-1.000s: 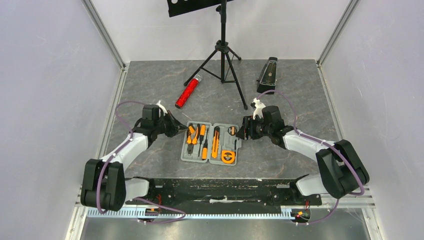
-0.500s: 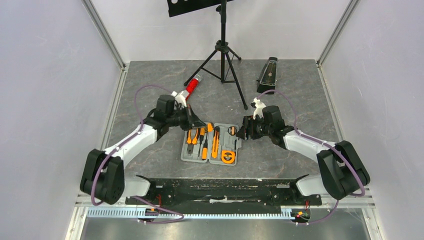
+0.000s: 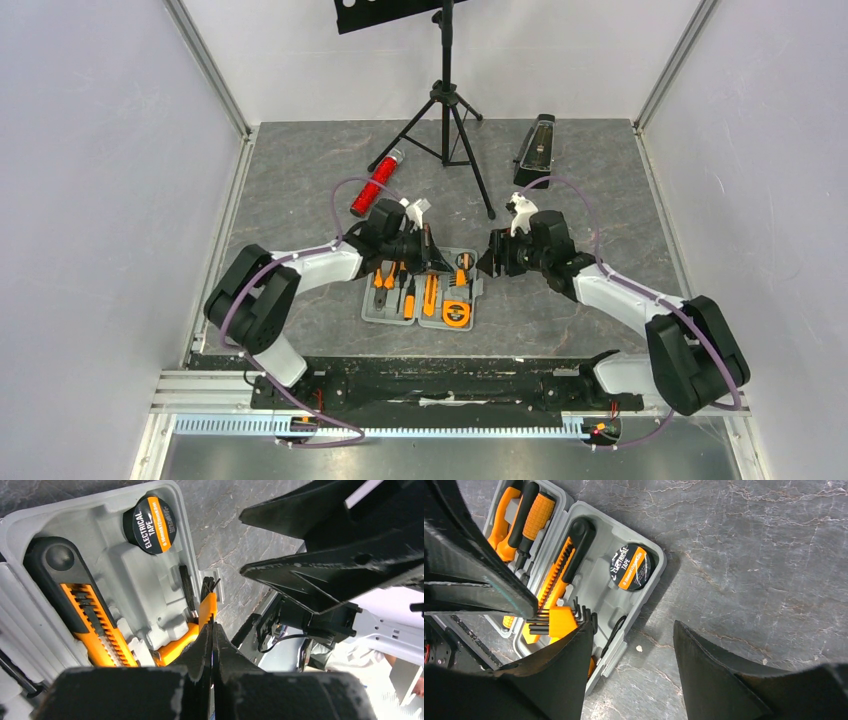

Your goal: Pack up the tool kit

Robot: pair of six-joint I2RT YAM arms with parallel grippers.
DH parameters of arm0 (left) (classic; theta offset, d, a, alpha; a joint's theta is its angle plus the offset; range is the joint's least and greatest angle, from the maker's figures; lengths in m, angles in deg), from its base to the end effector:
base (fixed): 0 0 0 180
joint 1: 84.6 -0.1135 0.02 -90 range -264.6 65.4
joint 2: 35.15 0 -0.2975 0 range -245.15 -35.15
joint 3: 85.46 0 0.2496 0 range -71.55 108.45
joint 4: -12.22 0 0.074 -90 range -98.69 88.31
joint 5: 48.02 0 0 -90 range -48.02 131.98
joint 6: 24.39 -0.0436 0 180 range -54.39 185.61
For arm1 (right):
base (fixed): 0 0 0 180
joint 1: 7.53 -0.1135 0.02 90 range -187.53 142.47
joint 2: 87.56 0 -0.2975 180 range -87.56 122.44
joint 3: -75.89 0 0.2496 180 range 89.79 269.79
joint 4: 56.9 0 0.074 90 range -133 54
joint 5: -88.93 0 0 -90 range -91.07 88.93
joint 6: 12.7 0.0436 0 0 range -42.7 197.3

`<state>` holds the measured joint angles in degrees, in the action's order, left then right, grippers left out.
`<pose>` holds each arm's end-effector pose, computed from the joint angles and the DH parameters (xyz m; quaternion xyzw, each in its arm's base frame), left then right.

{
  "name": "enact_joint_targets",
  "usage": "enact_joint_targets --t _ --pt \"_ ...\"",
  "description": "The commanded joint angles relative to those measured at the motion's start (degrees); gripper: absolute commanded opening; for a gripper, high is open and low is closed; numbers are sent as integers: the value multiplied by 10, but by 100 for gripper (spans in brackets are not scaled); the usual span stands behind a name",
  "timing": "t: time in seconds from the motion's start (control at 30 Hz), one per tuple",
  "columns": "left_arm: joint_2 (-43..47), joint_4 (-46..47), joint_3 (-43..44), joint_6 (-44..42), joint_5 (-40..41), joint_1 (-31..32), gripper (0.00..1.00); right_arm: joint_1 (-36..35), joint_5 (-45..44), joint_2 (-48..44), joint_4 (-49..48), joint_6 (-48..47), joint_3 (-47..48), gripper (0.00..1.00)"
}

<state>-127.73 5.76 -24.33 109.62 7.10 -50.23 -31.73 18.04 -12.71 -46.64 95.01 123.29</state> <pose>0.2607 -0.2085 0.2130 0.0591 0.8652 -0.4734 0.1545 0.2266 0.1175 0.2151 -0.1231 0.8797 0.2946 0.3525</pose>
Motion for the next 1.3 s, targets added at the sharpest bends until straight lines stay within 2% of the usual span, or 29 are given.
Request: enact_joint_targets --t 0.0,0.23,0.7,1.0,1.07,1.27 --pt "-15 43 22 68 26 6 2 2 -18 -23 3 -14 -2 62" --pt "-1 40 7 131 107 15 2 2 -17 -40 4 -12 -10 62" --pt "23 62 -37 280 272 80 2 2 -12 -70 -3 -8 -23 62" --pt "28 93 -84 366 322 116 3 1 -5 -75 -9 -4 -28 62" --pt "36 93 -90 369 331 119 6 1 -3 -76 -9 -3 -29 62" --pt "55 86 -98 369 340 122 31 1 -1 -79 -8 -6 -29 62"
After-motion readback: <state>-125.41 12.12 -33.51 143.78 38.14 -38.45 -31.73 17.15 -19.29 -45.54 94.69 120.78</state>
